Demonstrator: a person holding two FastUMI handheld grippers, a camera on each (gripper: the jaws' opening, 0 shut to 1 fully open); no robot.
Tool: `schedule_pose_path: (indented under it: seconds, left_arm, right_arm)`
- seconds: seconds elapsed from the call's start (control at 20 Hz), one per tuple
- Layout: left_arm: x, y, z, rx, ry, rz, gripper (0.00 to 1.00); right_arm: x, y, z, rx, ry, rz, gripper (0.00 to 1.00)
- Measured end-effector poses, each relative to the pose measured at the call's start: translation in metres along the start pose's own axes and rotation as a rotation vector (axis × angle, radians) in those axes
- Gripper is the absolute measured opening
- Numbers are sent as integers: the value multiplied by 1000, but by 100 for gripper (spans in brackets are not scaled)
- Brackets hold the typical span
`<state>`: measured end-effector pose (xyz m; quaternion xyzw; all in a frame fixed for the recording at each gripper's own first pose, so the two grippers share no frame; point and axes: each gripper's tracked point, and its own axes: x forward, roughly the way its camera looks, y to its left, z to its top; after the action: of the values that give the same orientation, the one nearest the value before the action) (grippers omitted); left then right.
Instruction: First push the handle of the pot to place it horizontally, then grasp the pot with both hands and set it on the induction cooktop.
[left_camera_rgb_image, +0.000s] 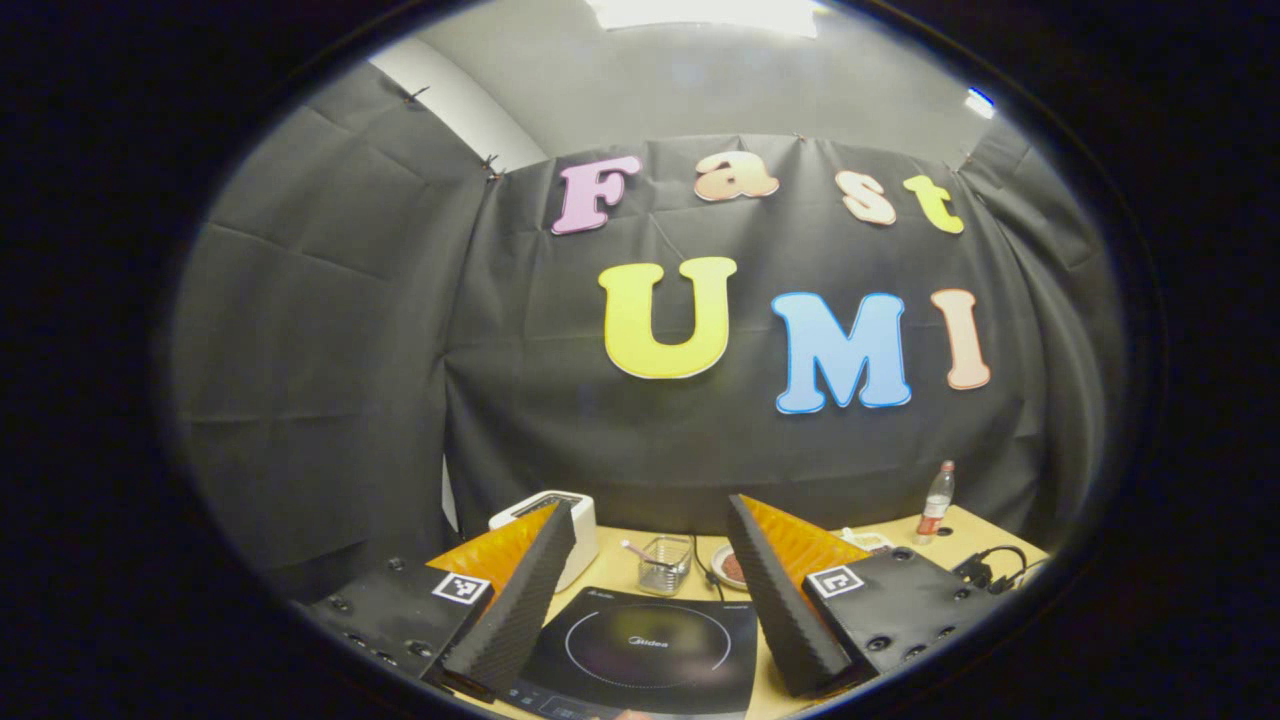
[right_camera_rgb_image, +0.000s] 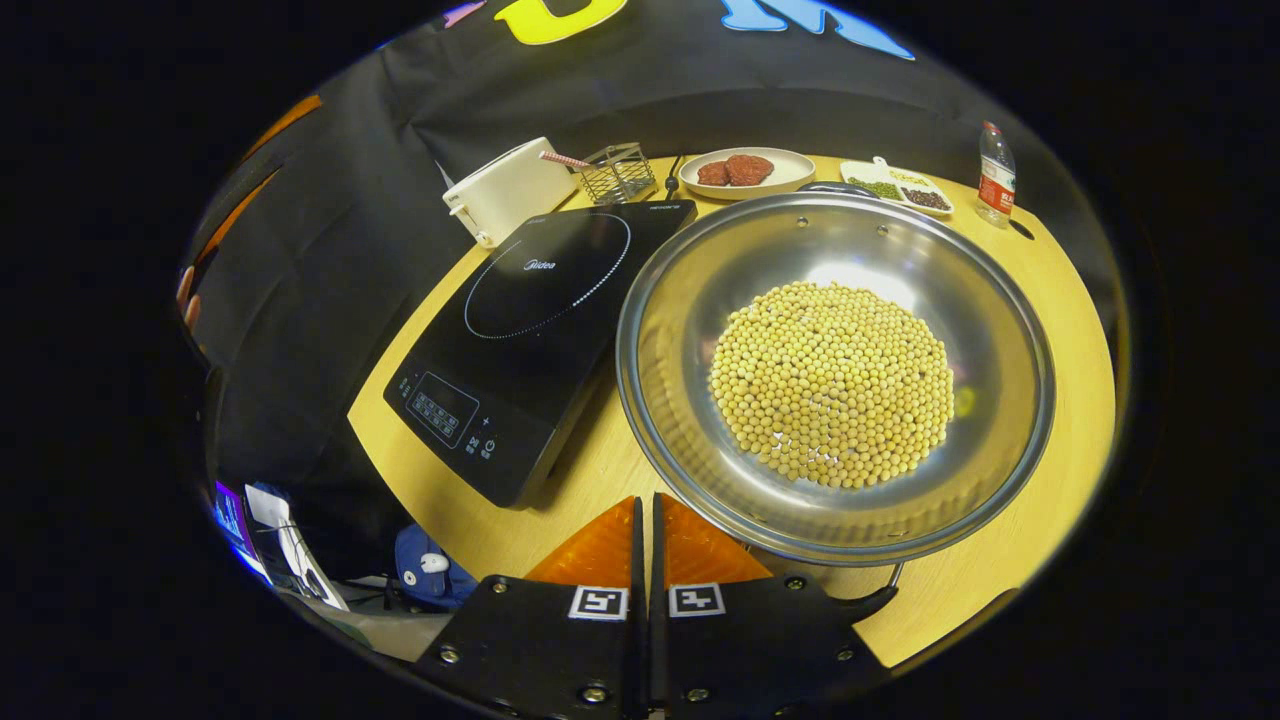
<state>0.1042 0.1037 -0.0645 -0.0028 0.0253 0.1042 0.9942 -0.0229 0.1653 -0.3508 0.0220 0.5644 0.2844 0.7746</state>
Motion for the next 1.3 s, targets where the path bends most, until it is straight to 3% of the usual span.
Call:
schedule_pose_path:
  seconds: [0.25, 0.3, 0.35, 0.45, 0.5, 0.6, 0.85, 0.9, 0.95, 1.1, 1.15, 1.3]
  left_arm:
    - [15, -24, -2, -12, 3, -58, 94]
    - [18, -28, -2, -14, 3, -70, 99]
    - [21, -32, -2, -16, 3, -80, 94]
    - [26, -40, -3, -17, 3, -99, 94]
    - [28, -42, -4, -18, 1, -107, 99]
    - [35, -46, -1, -20, -2, -120, 94]
    - [47, -57, 0, -26, -3, -145, 99]
    - [50, -60, -3, -28, -2, -151, 94]
    - [52, -62, -2, -29, -2, -157, 100]
    - [56, -69, -5, -35, 2, -172, 99]
    - [57, -69, -5, -36, 2, -176, 94]
    - [62, -69, -7, -40, 3, -184, 99]
  right_arm:
    - [-6, -16, -5, -35, 28, -43, 1]
    - [-7, -19, -8, -39, 33, -53, 1]
    - [-8, -22, -8, -42, 38, -61, 1]
    - [-12, -28, -11, -40, 49, -75, 1]
    - [-13, -32, -11, -35, 52, -82, 1]
    - [-16, -38, -12, -24, 59, -92, 1]
    - [-27, -63, -18, -4, 85, -141, 1]
    - [-29, -68, -18, 0, 90, -153, 1]
    - [-30, -73, -19, 4, 96, -163, 1]
    - [-36, -86, -21, 10, 113, -196, 1]
    - [-37, -90, -22, 11, 117, -206, 1]
    - [-40, -97, -22, 12, 135, -223, 1]
